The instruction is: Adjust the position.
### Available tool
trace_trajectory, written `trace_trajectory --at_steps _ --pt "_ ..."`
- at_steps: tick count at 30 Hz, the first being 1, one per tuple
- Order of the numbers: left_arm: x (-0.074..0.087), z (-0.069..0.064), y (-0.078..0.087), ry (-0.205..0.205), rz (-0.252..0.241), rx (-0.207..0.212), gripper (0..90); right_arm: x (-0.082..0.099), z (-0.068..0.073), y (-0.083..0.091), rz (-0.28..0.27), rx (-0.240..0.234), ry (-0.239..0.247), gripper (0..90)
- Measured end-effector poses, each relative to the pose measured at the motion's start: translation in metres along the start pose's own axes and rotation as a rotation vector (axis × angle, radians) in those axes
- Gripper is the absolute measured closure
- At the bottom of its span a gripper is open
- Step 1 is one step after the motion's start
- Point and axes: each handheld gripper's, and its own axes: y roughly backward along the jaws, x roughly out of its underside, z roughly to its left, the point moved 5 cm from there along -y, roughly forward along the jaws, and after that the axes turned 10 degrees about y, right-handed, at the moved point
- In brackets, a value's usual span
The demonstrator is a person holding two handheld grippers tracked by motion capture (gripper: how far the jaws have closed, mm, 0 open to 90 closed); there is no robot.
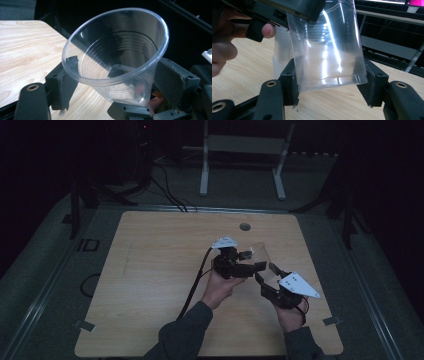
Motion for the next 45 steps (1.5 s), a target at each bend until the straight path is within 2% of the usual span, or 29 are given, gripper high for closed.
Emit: trace_trajectory --at_steps 7,13,19,31,39,40,45 --pt "-0.0002 -0.0002 0.0021 0.009 -0.009 0.026 28.7 0.0011 -0.0003 -0.0009 0.01 -0.016 0.005 41.3" --pt "0.001 -0.0016 0.0026 -0.009 -0.008 0.022 32.8 0.002 0.0002 -0.0023 0.024 -0.034 0.01 40.0" --pt "0.0011 -0.0031 0.0033 -0.035 -0.012 0.01 33.8 0.0019 0.0 -0.0028 0.033 -0.057 0.013 39.2" --pt "0.0016 -0.0038 0.0044 -0.056 -0.005 0.009 33.9 0.0011 0.0009 -0.0046 0.057 -0.097 0.034 34.7" --pt "0.0025 -0.0043 0.0047 -0.081 0.0 -0.01 33.8 0.001 0.002 -0.0062 0.078 -0.127 0.044 30.2" --pt "0.0031 -0.0044 0.0047 -0.096 0.003 -0.025 33.8 0.0007 0.0018 -0.0061 0.077 -0.134 0.038 30.1" --pt "0.0045 -0.004 0.0041 -0.116 0.015 -0.041 33.8 -0.0006 0.0003 -0.0057 0.086 -0.156 0.034 29.7"
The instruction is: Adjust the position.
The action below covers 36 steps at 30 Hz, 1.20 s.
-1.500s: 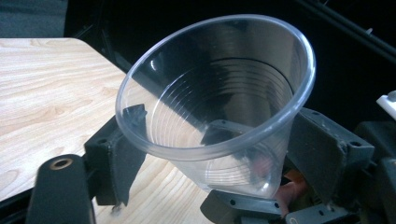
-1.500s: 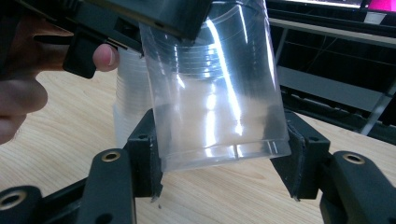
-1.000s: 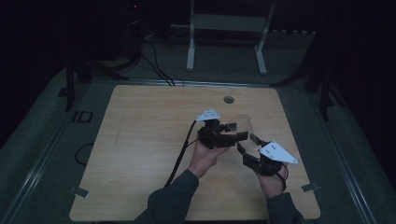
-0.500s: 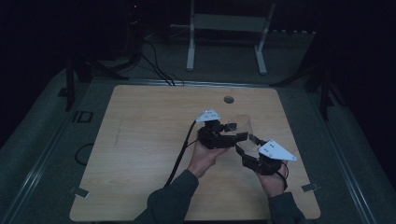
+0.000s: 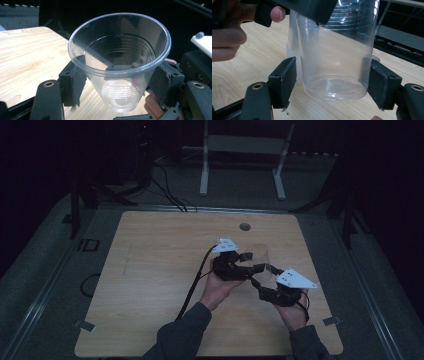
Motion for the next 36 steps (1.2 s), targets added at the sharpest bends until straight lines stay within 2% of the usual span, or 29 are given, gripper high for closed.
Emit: trace_trajectory --at_steps 7,11,16,21,29,36 --pt "0.0021 -0.0007 -0.0002 -0.046 0.017 -0.039 33.5 0.0014 0.0009 -0.0023 0.021 -0.016 0.0 35.2" --pt "0.0028 -0.0005 -0.0009 -0.053 0.022 -0.047 32.6 0.0031 0.0014 -0.0032 0.03 -0.018 -0.006 40.0" --pt "0.003 -0.0001 -0.0019 -0.038 0.019 -0.039 29.9 0.004 0.0021 -0.0034 0.026 -0.016 -0.01 41.1" --pt "0.0015 -0.0003 -0.0028 -0.013 -0.003 -0.033 25.9 0.0043 0.0033 -0.0036 0.019 -0.02 -0.014 41.2" --pt "-0.0014 -0.001 -0.0019 0.02 -0.04 -0.015 25.6 0.0049 0.0072 -0.0055 0.011 -0.031 -0.019 41.1" --pt "-0.0013 -0.003 -0.0021 0.011 -0.059 -0.019 27.8 0.0052 0.0076 -0.0059 -0.008 -0.05 -0.048 41.0"
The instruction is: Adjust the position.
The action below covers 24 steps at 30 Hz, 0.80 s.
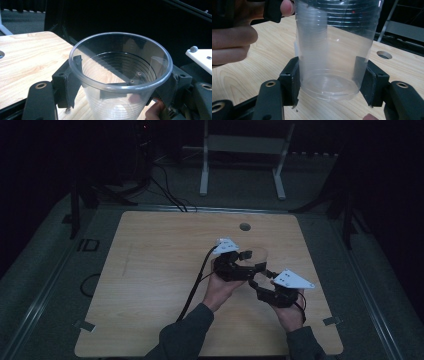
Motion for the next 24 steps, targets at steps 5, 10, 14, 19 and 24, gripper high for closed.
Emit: trace_trajectory --at_steps 5,10,14,19,24 --pt "0.0002 -0.0021 -0.0001 -0.021 -0.015 -0.007 28.3 0.0001 -0.0002 0.0004 -0.013 -0.007 -0.02 41.0" --pt "0.0011 -0.003 -0.0003 -0.036 -0.012 -0.017 29.5 0.0005 -0.0002 0.0002 -0.009 -0.007 -0.019 40.1" --pt "0.0018 -0.0032 -0.0002 -0.057 -0.007 -0.027 29.7 0.0009 -0.0009 -0.0002 0.001 -0.004 -0.013 38.7" --pt "0.0023 -0.0033 0.0005 -0.082 -0.002 -0.047 29.8 0.0016 -0.0021 -0.0001 0.013 0.004 -0.011 33.6" --pt "0.0028 -0.0029 0.001 -0.108 0.001 -0.071 29.9 0.0022 -0.0029 0.0014 0.018 0.006 -0.011 30.9"
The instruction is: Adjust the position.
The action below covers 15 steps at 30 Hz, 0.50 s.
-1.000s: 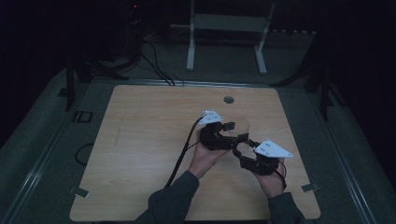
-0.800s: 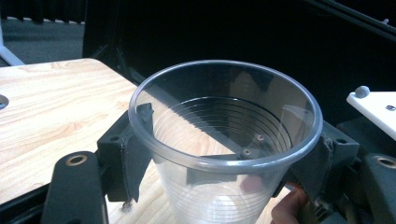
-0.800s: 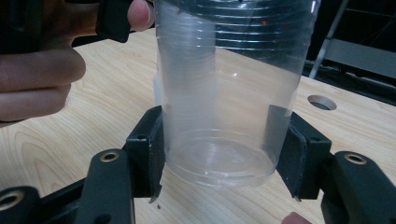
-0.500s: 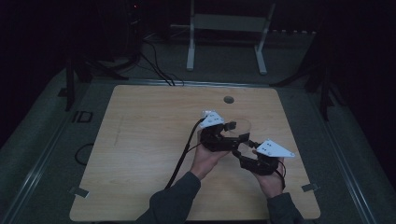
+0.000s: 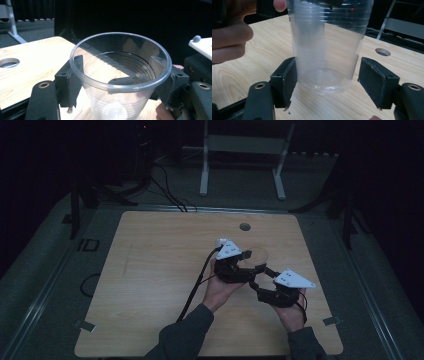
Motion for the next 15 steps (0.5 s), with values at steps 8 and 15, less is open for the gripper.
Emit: trace_trajectory --at_steps 8,15 --pt "0.0014 0.0012 -0.0007 -0.037 0.007 -0.042 30.0 0.0032 -0.0018 0.0032 0.006 0.004 -0.004 29.3" --pt "0.0022 0.0029 -0.0009 -0.056 0.01 -0.072 30.1 0.0042 -0.0041 0.0073 0.002 0.012 -0.01 29.0"
